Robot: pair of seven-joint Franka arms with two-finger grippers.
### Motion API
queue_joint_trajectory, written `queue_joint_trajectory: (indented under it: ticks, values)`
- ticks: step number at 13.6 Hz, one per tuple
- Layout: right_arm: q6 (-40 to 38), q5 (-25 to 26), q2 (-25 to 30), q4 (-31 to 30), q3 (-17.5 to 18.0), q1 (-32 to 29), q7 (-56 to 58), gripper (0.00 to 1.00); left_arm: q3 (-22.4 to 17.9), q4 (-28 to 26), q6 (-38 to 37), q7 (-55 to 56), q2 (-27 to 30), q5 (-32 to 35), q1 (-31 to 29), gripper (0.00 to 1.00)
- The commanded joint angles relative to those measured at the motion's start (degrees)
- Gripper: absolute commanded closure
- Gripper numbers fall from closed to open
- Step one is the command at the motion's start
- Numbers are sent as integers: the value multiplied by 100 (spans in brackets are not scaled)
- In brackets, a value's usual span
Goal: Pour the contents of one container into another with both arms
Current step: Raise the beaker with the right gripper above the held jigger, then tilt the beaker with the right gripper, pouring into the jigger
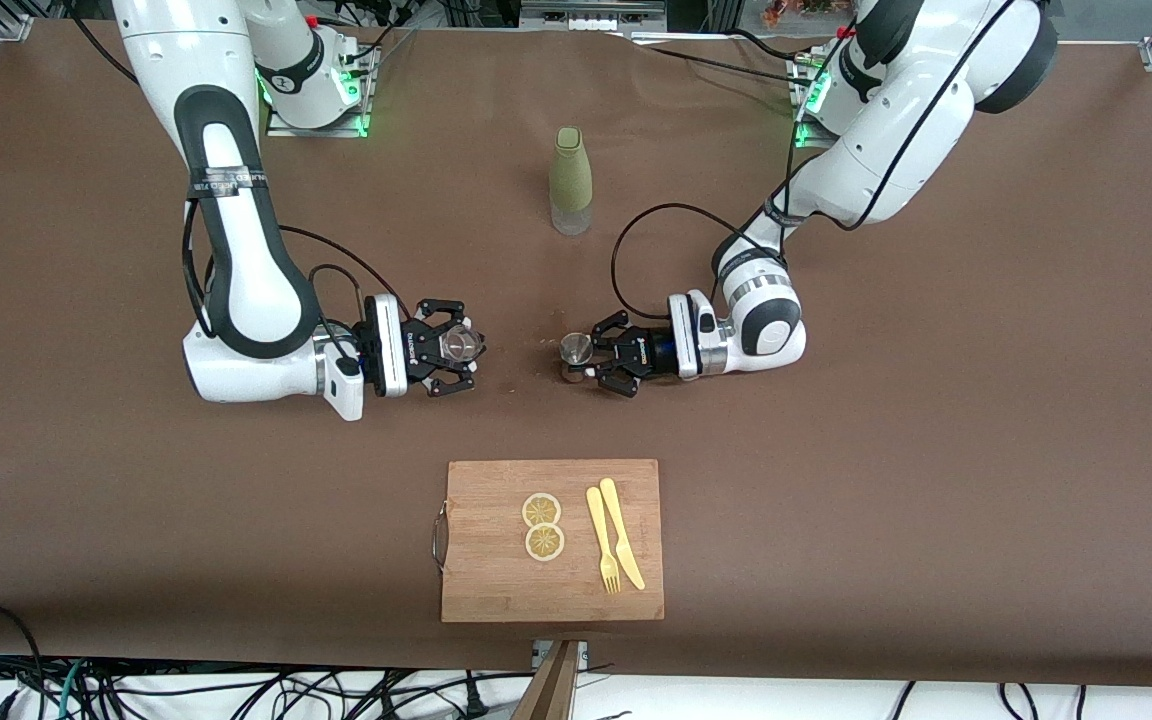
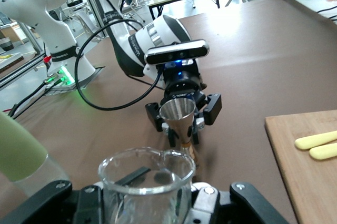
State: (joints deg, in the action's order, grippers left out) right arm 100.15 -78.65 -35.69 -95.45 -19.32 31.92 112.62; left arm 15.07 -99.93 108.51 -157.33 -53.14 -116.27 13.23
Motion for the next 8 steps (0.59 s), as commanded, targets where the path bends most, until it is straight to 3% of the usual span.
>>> queue_joint_trajectory:
  ticks: [1,8]
  values:
    - [137,-316,-34,78,-107,235,-135,100,58,-203,65,-869,129,-335,13,100]
    - [584,-423,-175,351,-432,938,-1065,100,58,-194,65,-869,129,-344,13,100]
